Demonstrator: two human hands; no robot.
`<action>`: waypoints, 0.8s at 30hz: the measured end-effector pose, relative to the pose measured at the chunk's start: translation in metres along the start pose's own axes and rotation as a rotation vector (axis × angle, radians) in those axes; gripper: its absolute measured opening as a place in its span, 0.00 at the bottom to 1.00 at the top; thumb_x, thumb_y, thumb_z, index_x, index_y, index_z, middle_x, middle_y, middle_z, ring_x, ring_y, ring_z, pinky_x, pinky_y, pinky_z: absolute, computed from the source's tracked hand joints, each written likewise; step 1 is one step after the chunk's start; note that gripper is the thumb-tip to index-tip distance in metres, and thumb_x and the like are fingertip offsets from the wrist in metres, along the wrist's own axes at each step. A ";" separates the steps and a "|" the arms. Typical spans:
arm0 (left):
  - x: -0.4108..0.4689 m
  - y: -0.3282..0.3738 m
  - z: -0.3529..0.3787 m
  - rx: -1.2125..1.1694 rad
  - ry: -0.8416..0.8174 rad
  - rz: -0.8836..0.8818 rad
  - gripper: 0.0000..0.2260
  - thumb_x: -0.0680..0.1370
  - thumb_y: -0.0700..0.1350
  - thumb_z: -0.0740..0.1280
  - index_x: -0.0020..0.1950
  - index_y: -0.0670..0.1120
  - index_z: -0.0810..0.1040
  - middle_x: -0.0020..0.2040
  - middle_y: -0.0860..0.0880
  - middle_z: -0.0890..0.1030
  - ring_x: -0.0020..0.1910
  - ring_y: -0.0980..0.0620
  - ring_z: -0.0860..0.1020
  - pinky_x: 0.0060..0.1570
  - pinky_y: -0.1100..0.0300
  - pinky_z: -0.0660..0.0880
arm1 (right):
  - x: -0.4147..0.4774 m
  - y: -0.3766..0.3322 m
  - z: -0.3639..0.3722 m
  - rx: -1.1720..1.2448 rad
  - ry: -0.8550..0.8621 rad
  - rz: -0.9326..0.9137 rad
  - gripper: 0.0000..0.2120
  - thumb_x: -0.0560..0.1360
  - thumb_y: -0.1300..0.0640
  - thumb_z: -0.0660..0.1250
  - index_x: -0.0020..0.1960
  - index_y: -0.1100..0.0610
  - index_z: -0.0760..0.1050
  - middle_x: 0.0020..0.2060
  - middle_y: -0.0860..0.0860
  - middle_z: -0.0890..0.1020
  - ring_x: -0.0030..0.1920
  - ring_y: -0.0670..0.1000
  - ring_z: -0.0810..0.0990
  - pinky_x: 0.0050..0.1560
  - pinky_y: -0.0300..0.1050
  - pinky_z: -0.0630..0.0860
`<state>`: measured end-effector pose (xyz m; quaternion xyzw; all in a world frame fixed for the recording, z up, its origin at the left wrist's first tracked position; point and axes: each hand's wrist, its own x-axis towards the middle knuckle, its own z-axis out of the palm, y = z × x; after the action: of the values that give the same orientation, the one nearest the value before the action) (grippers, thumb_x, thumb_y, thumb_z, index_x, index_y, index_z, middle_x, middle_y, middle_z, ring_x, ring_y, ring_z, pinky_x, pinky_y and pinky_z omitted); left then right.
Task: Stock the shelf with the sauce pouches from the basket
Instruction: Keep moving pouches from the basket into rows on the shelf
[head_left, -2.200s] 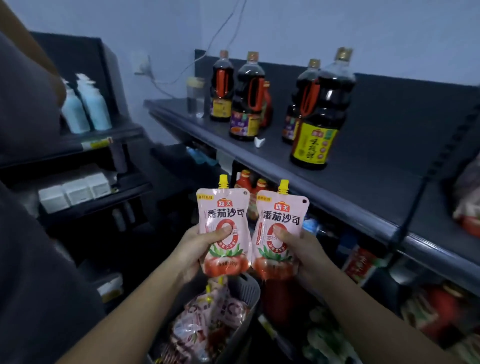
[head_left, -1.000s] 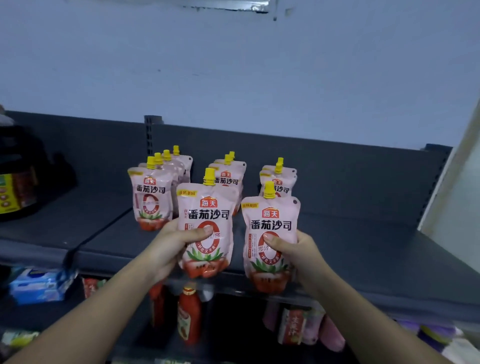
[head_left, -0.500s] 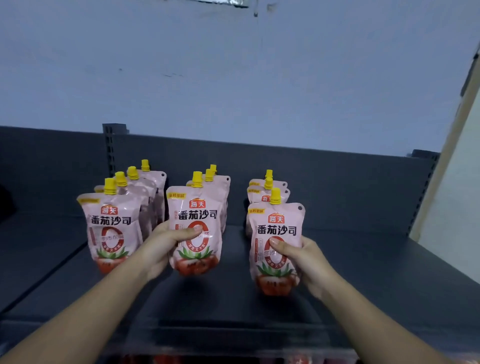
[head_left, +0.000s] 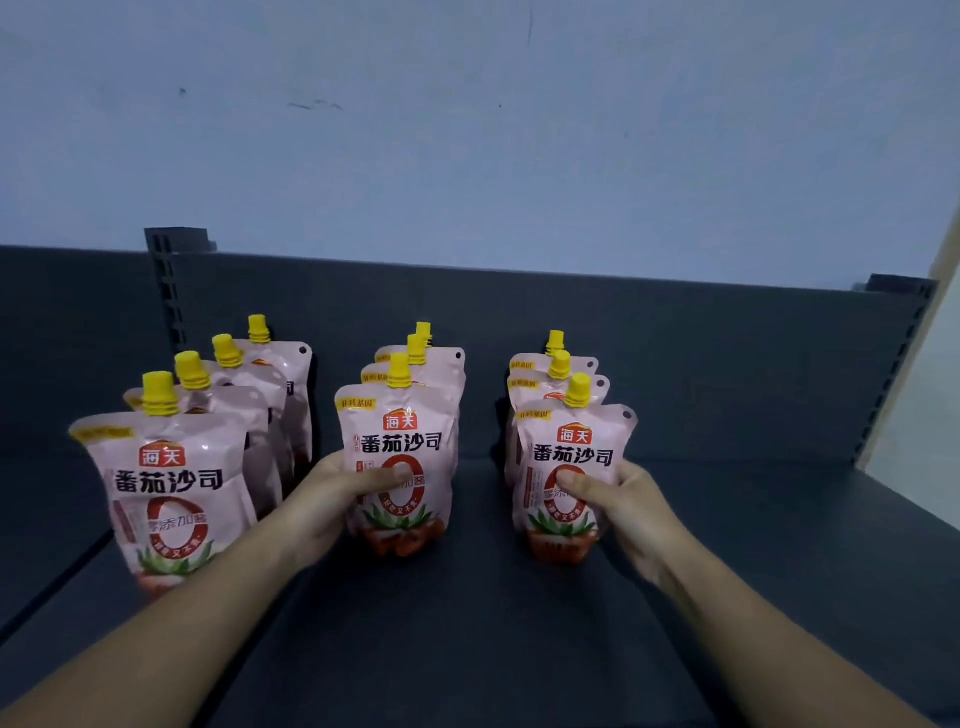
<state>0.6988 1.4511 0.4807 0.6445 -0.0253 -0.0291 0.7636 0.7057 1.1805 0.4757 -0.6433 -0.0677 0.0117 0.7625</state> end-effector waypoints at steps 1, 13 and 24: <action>0.002 -0.001 -0.001 -0.007 -0.002 0.009 0.39 0.39 0.52 0.83 0.49 0.47 0.81 0.45 0.47 0.86 0.43 0.50 0.85 0.37 0.59 0.79 | 0.003 0.001 -0.001 -0.008 -0.014 -0.005 0.15 0.62 0.59 0.74 0.49 0.58 0.80 0.45 0.57 0.86 0.44 0.56 0.85 0.43 0.49 0.82; -0.003 0.001 -0.019 0.482 0.064 -0.012 0.18 0.67 0.30 0.73 0.49 0.50 0.79 0.41 0.55 0.85 0.46 0.56 0.83 0.40 0.66 0.79 | 0.014 0.003 -0.026 -0.389 -0.202 0.083 0.19 0.66 0.71 0.73 0.55 0.59 0.77 0.50 0.53 0.85 0.52 0.53 0.83 0.56 0.51 0.79; -0.005 -0.012 -0.003 0.504 0.224 0.094 0.22 0.67 0.33 0.74 0.58 0.46 0.76 0.54 0.48 0.82 0.53 0.50 0.80 0.57 0.51 0.77 | 0.016 0.005 -0.017 -0.534 -0.083 0.018 0.18 0.65 0.66 0.75 0.48 0.49 0.76 0.45 0.45 0.83 0.47 0.45 0.81 0.44 0.38 0.78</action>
<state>0.6941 1.4524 0.4686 0.8113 0.0232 0.0850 0.5779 0.7240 1.1669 0.4697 -0.8212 -0.0939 0.0267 0.5623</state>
